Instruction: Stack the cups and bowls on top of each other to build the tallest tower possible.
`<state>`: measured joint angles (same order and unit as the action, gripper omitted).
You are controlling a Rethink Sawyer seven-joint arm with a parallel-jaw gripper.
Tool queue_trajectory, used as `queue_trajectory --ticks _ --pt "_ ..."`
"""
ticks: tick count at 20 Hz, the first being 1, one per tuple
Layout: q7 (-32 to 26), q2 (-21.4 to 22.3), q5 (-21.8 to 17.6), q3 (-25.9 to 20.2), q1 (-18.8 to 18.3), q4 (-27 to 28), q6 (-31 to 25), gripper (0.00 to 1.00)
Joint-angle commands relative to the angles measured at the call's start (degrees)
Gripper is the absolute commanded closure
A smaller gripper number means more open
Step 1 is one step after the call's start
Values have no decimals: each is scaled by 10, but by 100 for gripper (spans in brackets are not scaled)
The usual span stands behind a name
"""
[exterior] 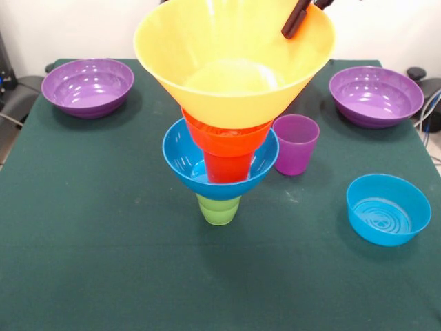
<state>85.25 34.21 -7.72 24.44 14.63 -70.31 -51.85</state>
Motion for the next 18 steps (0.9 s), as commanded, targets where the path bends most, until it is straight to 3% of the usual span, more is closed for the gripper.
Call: queue_trajectory --ticks 1,18 --pt "9 6 -41 -46 -14 -11 36 100" --pt "14 6 -38 -48 -17 -17 50 100"
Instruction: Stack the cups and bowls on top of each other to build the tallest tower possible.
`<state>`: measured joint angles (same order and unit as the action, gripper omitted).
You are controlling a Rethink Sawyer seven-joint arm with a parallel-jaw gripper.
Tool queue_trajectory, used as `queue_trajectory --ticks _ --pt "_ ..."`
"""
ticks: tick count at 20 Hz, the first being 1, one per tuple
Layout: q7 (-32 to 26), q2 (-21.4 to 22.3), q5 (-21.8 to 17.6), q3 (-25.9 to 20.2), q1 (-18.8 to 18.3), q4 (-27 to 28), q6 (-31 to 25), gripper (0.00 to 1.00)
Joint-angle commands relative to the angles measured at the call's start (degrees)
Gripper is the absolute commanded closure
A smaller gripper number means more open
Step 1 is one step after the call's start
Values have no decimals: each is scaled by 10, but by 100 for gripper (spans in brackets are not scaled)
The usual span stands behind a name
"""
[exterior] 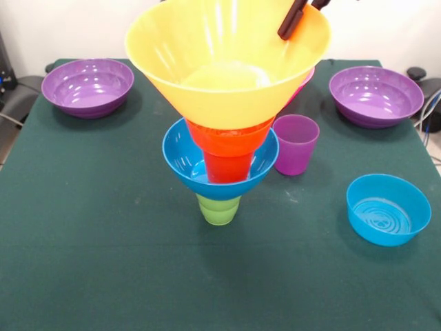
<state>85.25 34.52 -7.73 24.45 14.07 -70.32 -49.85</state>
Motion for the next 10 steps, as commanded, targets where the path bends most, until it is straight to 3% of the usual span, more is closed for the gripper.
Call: queue_trajectory --ticks 1,10 --pt "15 3 -36 -49 -11 -17 30 100" --pt "16 2 -35 -49 -11 -15 28 100"
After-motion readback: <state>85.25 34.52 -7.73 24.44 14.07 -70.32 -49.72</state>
